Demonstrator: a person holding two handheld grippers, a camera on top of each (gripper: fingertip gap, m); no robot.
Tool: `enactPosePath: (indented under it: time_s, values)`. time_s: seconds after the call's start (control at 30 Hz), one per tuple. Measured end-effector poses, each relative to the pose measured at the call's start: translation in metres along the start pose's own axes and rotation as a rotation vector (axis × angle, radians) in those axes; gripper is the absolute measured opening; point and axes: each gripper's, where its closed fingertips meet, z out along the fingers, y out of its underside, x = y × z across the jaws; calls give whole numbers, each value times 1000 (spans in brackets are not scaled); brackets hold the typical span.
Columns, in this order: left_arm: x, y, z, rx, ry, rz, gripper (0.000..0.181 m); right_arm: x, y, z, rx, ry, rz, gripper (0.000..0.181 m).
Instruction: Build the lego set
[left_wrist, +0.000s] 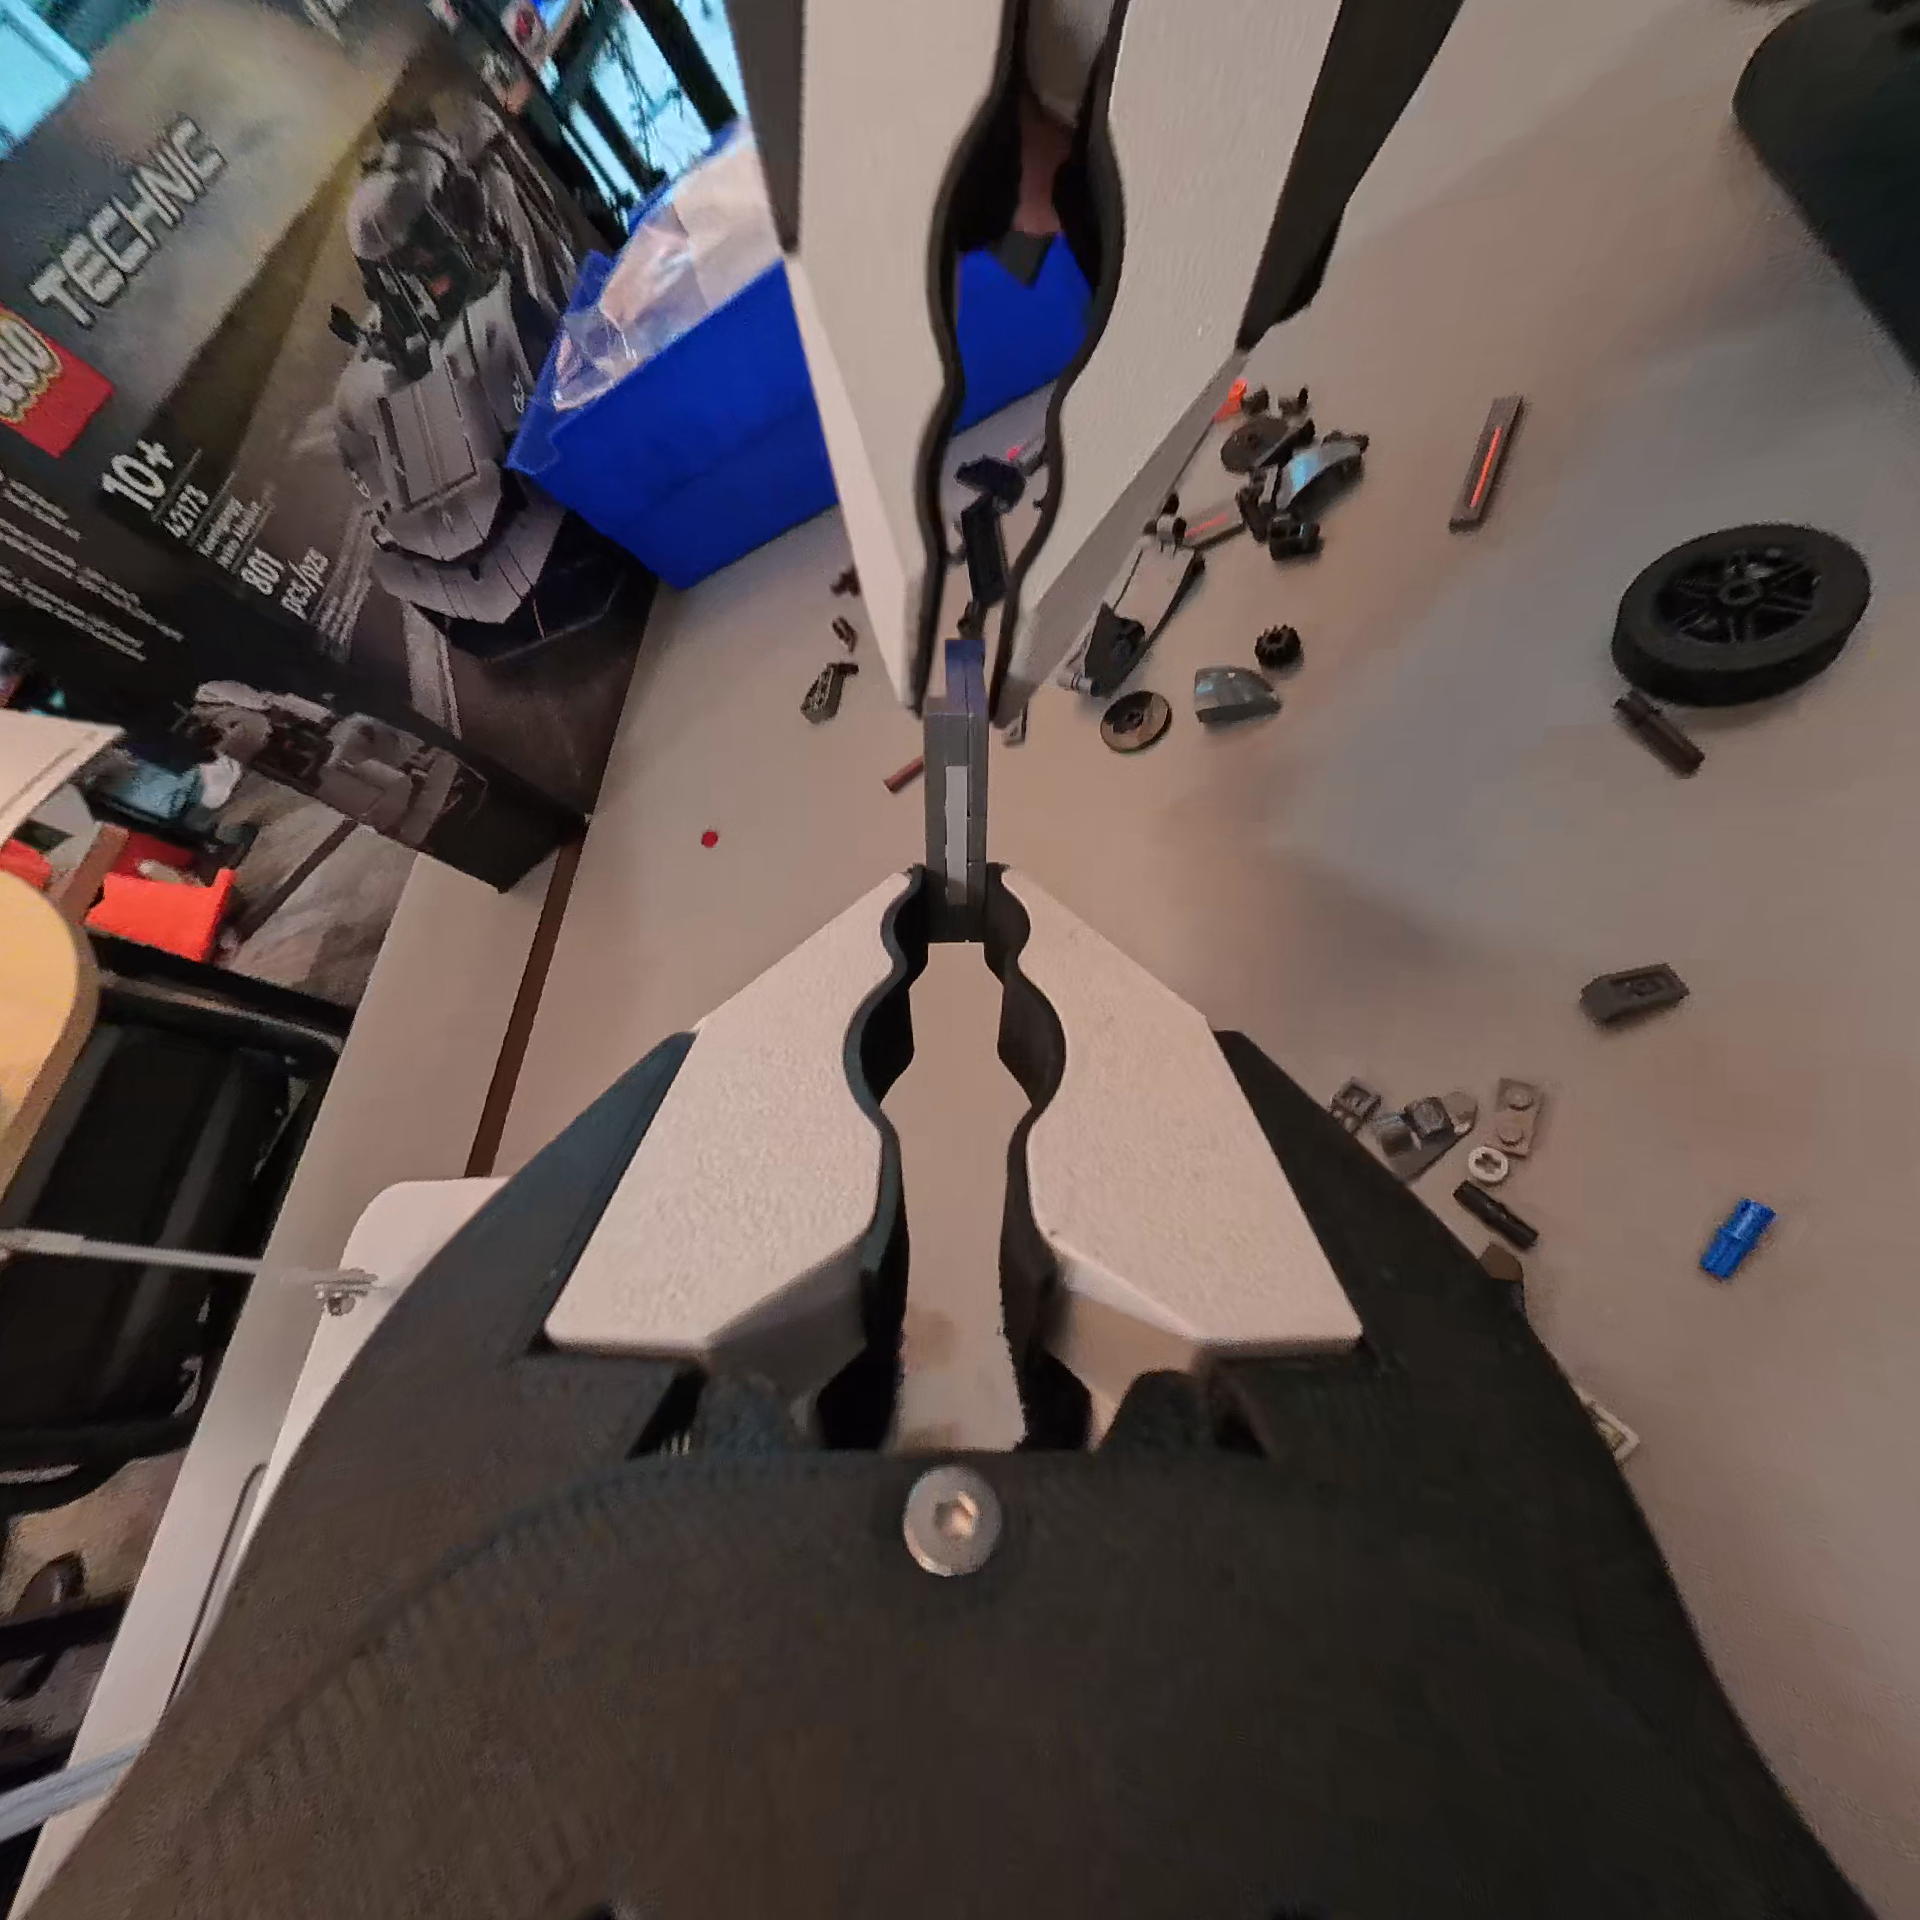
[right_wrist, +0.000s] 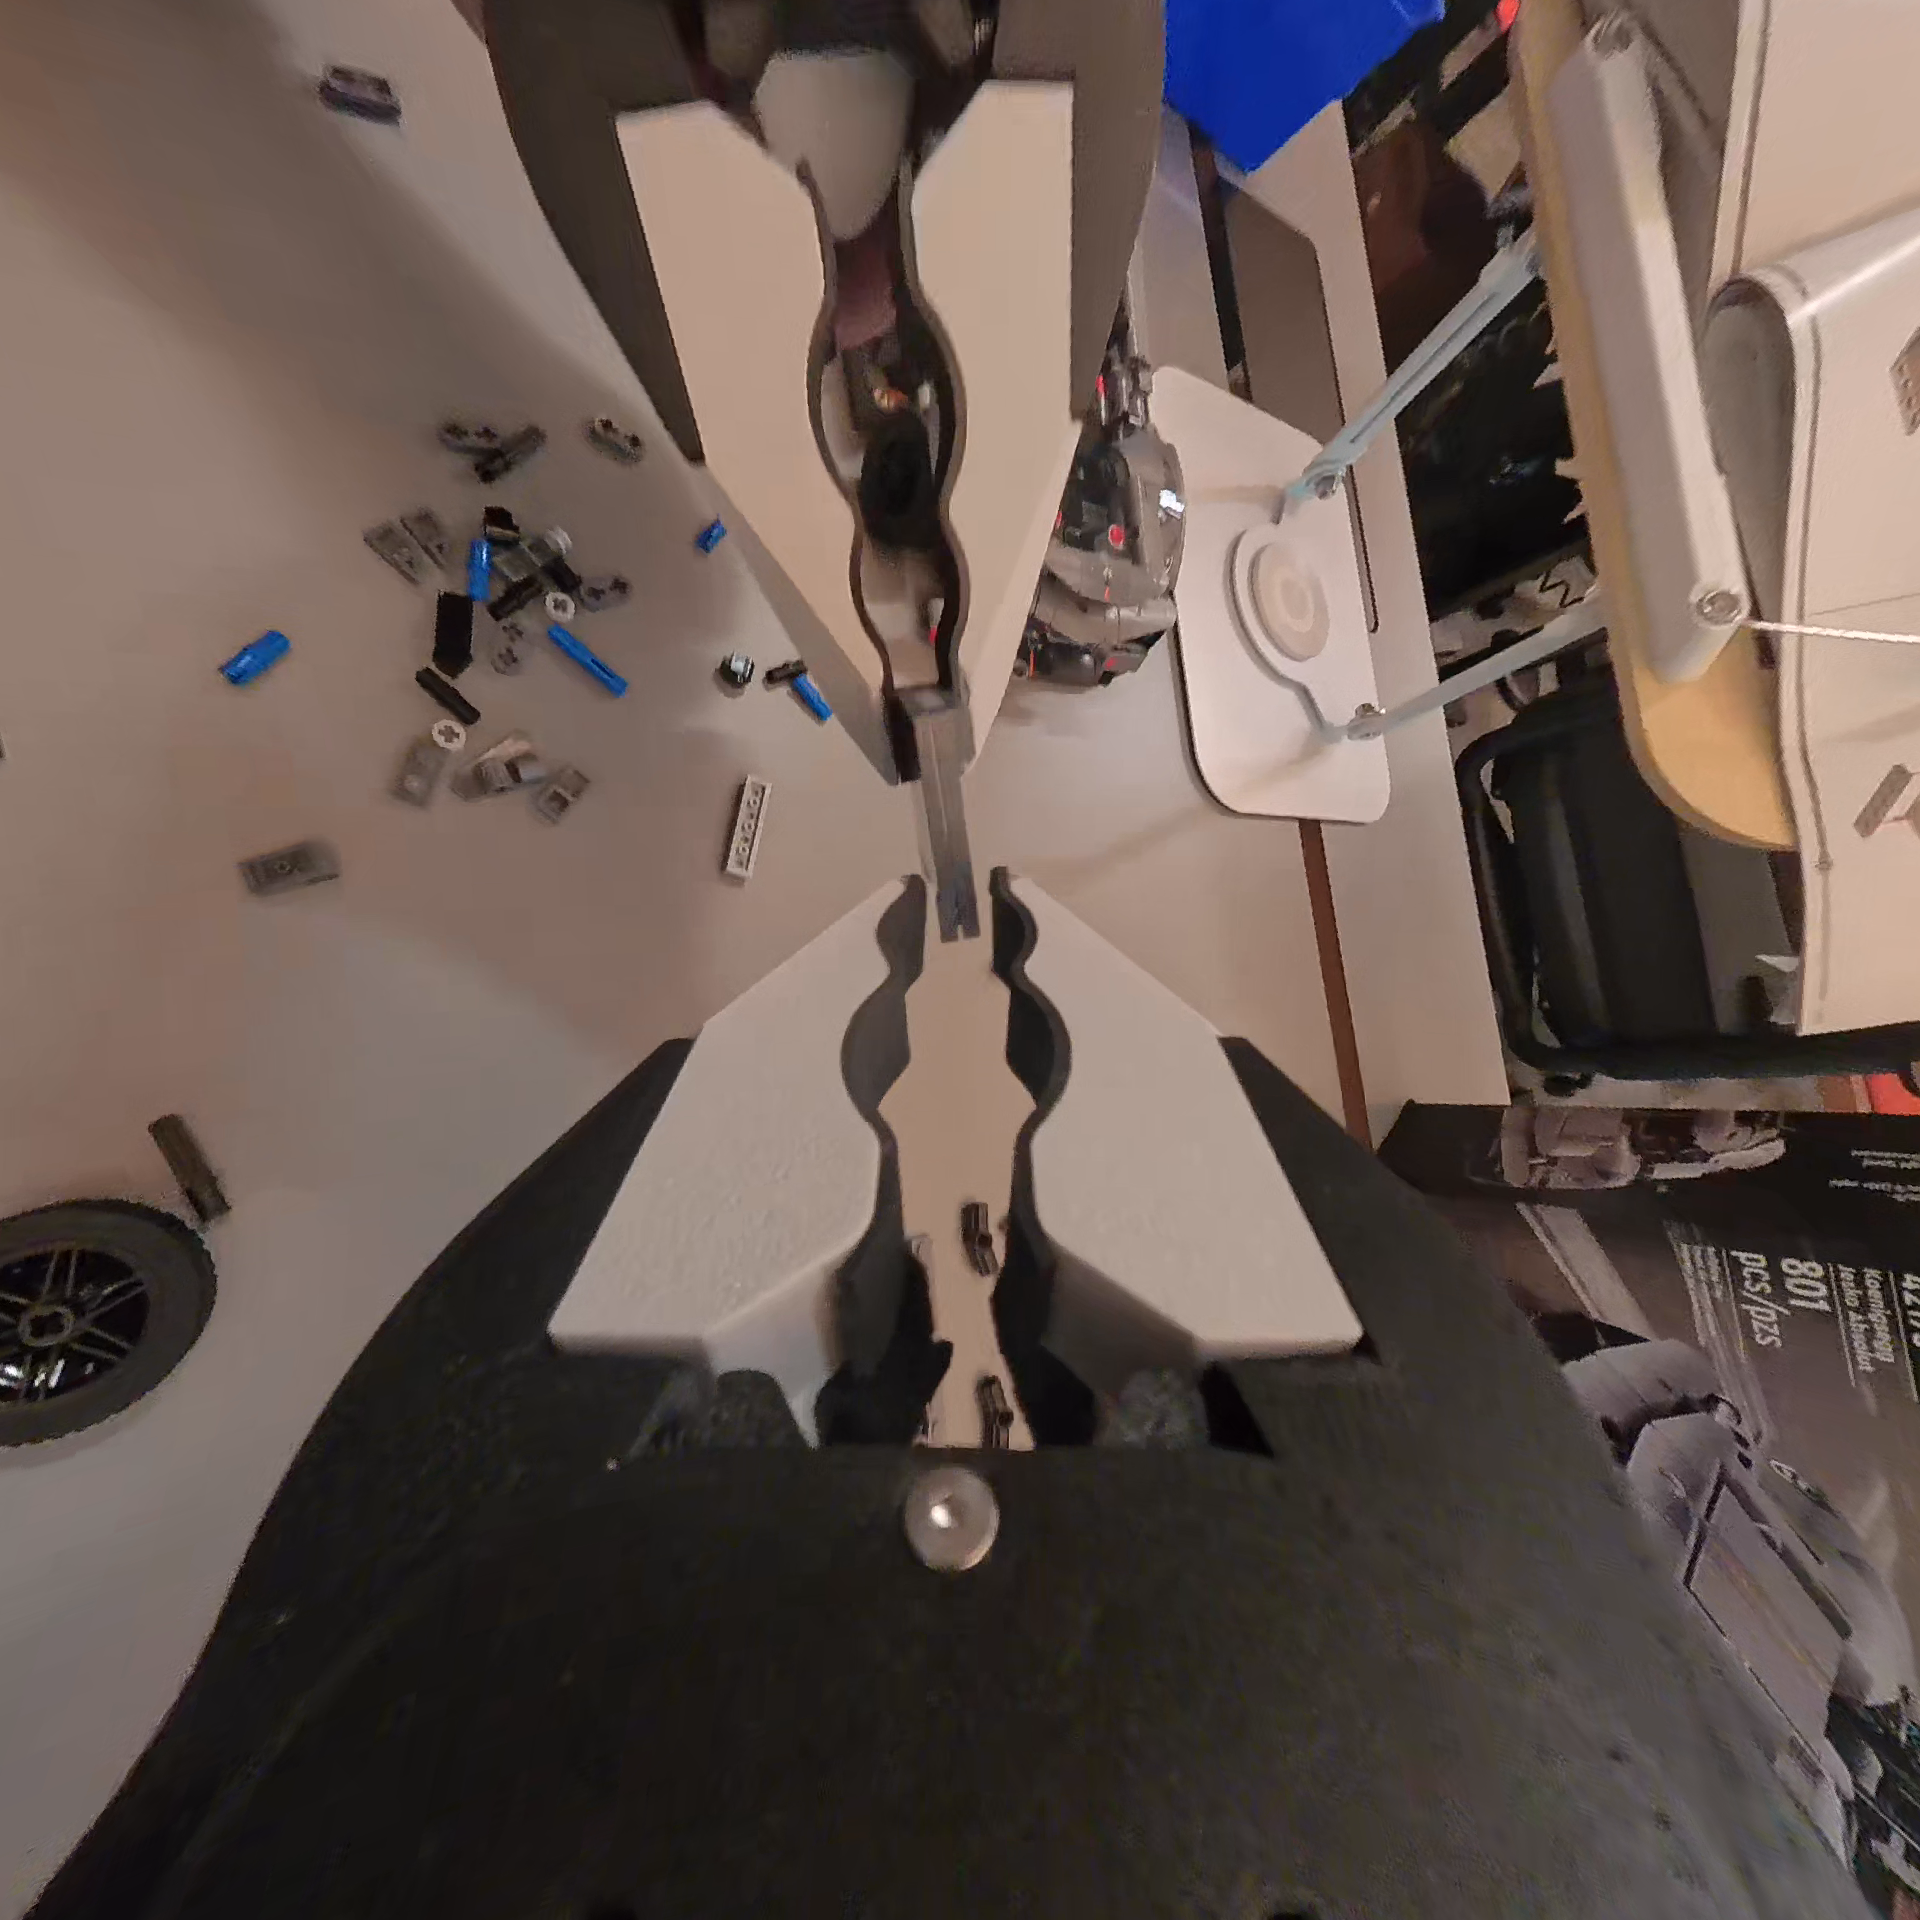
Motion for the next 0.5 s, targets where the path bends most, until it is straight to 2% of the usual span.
enactPosePath:
  time_s: [0.07,0.4,0.5]
  values:
    - [0,0,0,6,-7,18,7,-1,1,1,-4,5,-16,5]
    - [1,1,1,36,-11,46,8,-6,2,0,-107,20,-65,3]
    - [-2,-1,-1,50,-35,49,7,0,-3,-2,-80,56,-78,4]
